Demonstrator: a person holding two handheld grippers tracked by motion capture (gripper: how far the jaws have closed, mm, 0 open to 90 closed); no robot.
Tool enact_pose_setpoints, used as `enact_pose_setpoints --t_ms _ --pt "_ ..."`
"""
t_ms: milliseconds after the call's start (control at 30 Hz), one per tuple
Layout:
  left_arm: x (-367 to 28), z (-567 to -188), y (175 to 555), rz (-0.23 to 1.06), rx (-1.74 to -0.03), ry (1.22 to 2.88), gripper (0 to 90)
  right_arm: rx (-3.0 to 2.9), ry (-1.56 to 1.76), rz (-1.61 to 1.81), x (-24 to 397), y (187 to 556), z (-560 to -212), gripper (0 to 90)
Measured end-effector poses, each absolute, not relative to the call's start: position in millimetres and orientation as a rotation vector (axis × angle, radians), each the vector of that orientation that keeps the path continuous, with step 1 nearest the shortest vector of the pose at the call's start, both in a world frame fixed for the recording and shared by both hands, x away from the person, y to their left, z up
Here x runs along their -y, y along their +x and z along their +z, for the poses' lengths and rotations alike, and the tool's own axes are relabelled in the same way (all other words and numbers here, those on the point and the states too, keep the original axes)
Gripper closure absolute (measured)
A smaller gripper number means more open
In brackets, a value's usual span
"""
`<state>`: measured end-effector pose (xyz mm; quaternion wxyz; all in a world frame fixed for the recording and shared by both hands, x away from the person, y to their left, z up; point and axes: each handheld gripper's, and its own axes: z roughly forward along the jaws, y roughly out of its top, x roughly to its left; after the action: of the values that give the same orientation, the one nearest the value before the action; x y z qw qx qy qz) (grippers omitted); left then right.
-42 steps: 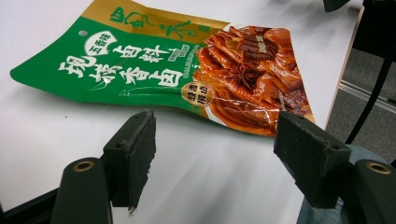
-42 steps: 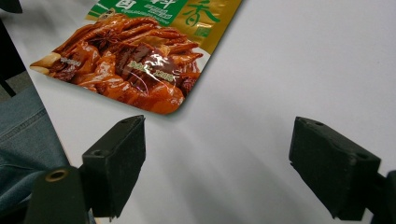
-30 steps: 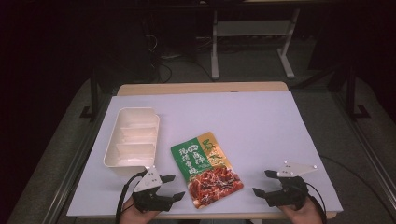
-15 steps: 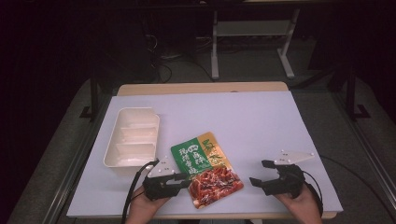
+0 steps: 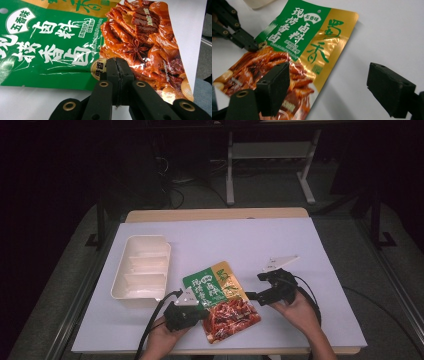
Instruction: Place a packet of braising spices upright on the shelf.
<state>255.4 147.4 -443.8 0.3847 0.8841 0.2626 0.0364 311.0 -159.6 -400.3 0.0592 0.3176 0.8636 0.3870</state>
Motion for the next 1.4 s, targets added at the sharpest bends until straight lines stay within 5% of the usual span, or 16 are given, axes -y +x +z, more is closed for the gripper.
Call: enact_pose_setpoints --t_ms 700,1400 --pt "-145 -445 254 0.115 -0.664 2.294 90.0 -2.794 1.053 1.075 97 407 -417 23.0" --pt "-144 -445 251 0.143 -0.663 2.296 90.0 -2.875 1.049 1.107 86 425 -436 40.8"
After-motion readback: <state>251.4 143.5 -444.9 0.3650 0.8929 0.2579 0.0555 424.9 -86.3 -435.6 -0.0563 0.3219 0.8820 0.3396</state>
